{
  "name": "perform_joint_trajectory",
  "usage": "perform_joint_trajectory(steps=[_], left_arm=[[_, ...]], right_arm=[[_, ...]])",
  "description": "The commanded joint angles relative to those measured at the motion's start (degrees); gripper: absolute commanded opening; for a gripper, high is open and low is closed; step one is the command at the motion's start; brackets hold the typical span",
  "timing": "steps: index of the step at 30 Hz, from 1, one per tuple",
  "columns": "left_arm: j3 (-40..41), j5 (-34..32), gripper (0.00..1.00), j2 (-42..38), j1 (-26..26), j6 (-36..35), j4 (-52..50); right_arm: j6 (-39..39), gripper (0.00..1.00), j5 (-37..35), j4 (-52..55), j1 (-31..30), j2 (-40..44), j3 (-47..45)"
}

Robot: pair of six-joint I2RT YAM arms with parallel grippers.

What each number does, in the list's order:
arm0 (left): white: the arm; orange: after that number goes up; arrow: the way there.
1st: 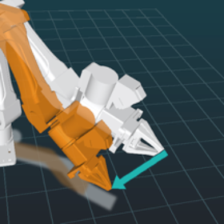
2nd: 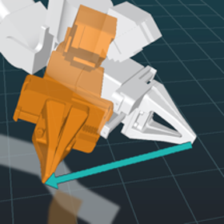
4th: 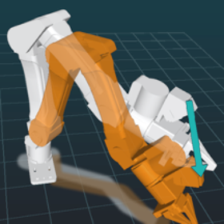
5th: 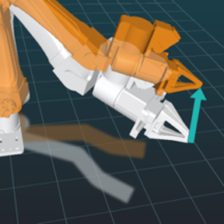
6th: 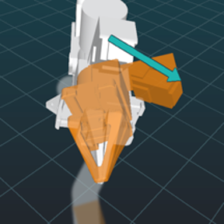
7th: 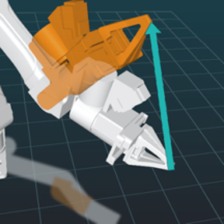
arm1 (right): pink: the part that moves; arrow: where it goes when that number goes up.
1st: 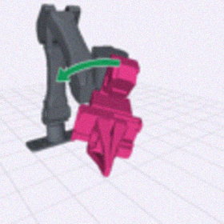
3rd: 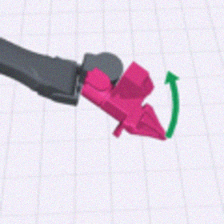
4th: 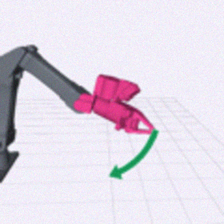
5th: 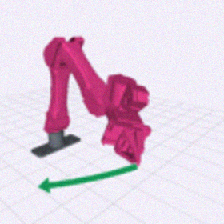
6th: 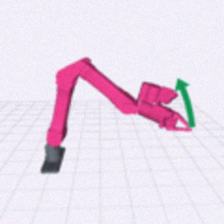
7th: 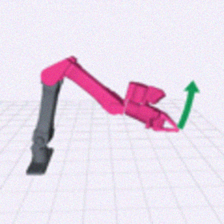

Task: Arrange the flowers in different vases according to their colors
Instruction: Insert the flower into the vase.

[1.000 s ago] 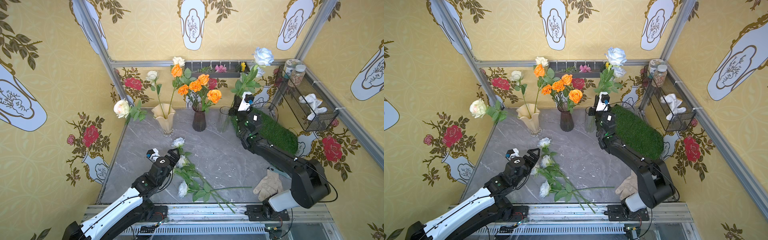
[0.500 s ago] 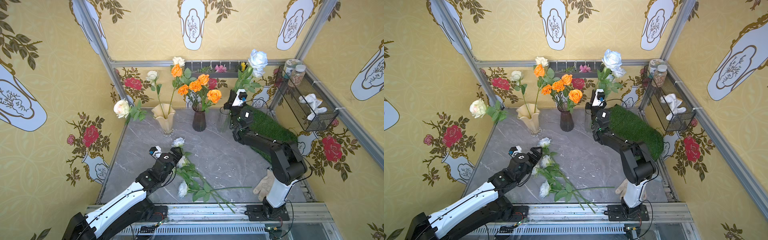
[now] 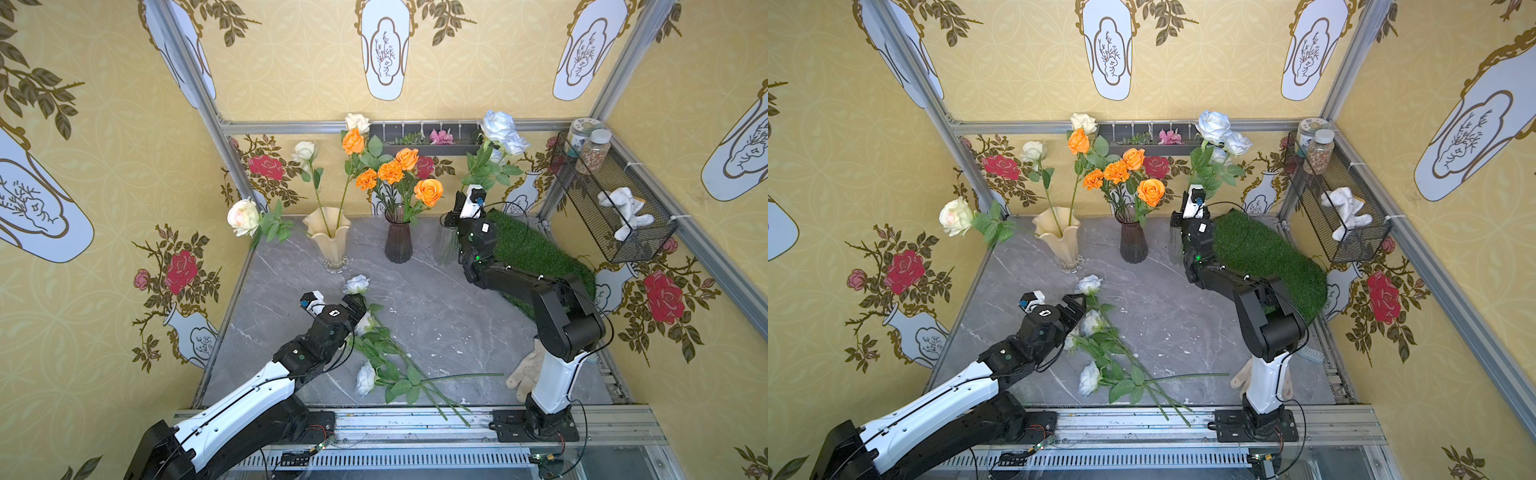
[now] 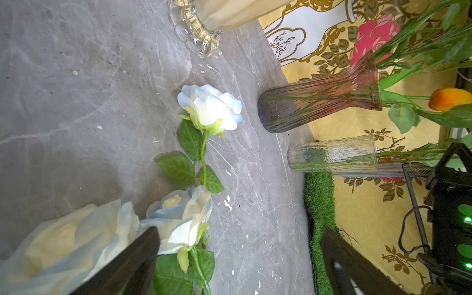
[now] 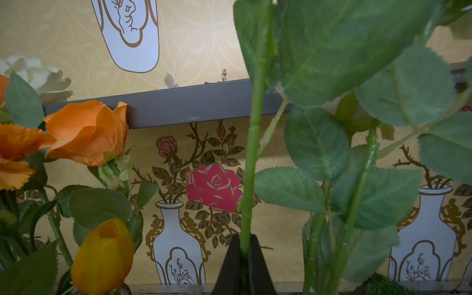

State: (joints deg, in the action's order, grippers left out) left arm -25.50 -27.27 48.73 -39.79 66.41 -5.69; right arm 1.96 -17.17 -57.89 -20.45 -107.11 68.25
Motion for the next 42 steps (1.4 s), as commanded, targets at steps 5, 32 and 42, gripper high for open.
perform_joint_trajectory(steps=[5, 32, 42], left_arm=[[-1.29, 0.09, 1.0, 1.78, -0.01, -1.3, 1.05], [-2.1, 2.69, 1.0, 2.44, 0.03, -2.76, 1.27], [-0.25, 2.48, 1.0, -0.86, 0.01, -1.49, 1.43]], right_arm=[[4.77, 0.34, 0.45, 7.73, 0.6, 0.32, 1.86], [15.15, 0.83, 4.07, 41.19, -5.79, 20.37, -3.15], [30.03, 0.74, 12.59, 71.29, -13.5, 33.48, -8.96]])
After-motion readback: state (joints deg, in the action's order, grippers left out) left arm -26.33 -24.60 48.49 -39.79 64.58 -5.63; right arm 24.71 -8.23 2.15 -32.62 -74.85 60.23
